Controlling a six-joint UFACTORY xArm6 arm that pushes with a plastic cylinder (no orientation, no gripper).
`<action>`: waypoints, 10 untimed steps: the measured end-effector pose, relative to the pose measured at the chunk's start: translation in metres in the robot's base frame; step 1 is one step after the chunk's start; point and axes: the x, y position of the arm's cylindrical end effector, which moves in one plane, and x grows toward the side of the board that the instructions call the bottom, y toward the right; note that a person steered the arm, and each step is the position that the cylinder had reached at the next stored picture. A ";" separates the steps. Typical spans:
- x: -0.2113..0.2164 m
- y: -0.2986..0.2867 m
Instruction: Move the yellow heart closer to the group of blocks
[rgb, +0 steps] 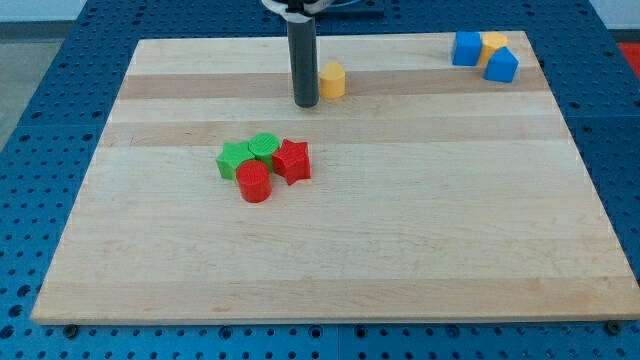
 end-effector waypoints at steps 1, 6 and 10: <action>-0.018 0.000; -0.043 0.137; -0.040 0.200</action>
